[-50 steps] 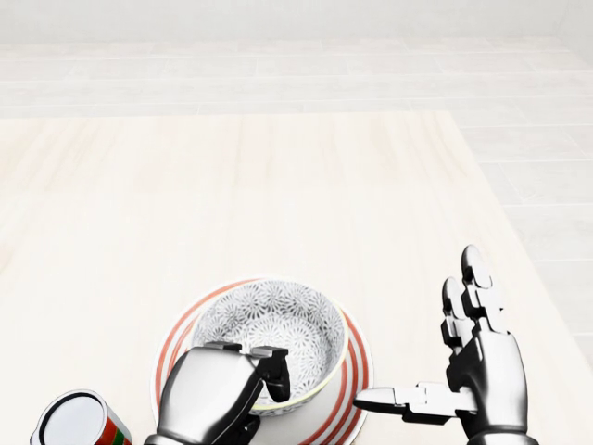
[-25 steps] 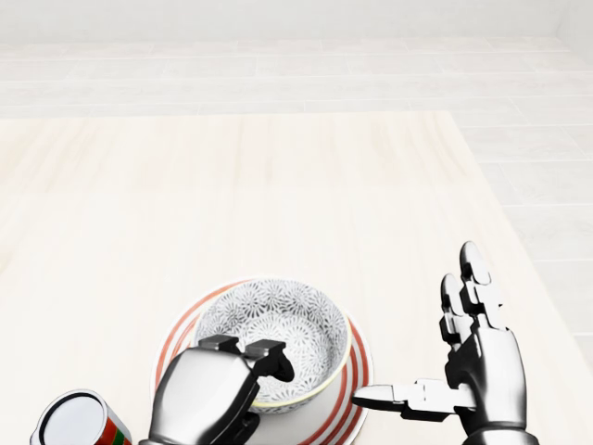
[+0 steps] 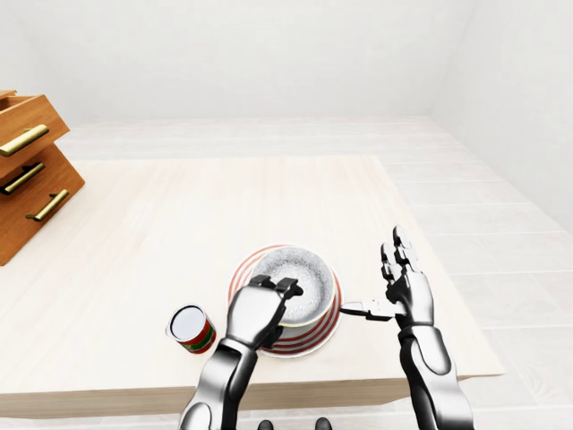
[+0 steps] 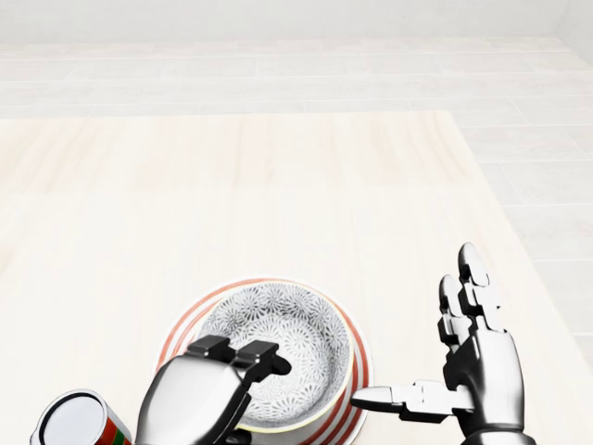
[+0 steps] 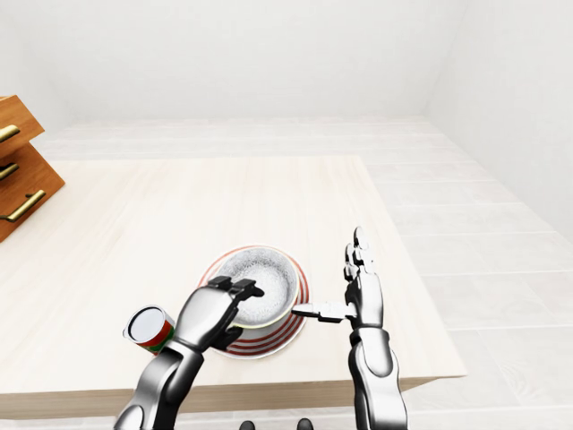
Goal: Put the bowl on the plate.
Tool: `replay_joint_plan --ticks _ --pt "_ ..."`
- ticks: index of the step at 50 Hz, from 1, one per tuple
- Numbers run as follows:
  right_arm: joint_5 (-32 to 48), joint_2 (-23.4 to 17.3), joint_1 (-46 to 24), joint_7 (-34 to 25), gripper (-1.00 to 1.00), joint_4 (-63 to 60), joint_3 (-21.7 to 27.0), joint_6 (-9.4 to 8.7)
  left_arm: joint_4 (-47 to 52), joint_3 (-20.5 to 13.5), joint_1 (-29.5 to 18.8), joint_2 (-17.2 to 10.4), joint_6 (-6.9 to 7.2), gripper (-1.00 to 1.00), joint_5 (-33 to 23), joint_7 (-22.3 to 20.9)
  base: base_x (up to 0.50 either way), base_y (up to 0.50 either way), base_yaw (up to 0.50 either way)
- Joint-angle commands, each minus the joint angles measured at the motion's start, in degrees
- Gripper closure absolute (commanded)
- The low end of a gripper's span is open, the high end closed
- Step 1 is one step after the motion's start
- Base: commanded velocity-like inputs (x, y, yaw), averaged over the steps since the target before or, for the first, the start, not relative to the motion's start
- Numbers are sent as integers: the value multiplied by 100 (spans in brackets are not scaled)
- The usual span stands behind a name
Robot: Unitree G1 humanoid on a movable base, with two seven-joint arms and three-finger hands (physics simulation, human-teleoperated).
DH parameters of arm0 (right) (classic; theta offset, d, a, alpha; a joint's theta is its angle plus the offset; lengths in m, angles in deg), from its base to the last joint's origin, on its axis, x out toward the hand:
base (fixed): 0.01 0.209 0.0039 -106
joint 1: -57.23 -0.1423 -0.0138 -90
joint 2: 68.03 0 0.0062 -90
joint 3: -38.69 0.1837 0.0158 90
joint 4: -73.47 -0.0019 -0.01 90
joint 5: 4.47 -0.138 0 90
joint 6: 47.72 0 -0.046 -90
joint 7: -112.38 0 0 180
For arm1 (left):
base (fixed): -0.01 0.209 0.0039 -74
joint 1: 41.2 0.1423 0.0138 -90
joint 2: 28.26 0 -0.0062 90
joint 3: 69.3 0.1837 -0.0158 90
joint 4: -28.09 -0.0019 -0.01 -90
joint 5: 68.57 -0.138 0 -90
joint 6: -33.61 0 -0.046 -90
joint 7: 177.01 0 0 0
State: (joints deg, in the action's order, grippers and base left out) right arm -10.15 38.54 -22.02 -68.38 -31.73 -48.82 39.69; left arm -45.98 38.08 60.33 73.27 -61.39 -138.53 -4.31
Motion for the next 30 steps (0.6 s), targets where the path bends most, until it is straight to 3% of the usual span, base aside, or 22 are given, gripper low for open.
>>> replay_joint_plan --ticks 1,30 --pt "-17 7 15 4 -100 63 -5 88 580 -8 325 -105 0 -10 47 -260 0 0 0" --pt "-18 -7 29 4 -100 -4 -28 38 1913 -339 1083 -287 0 0 406 -878 0 0 0"
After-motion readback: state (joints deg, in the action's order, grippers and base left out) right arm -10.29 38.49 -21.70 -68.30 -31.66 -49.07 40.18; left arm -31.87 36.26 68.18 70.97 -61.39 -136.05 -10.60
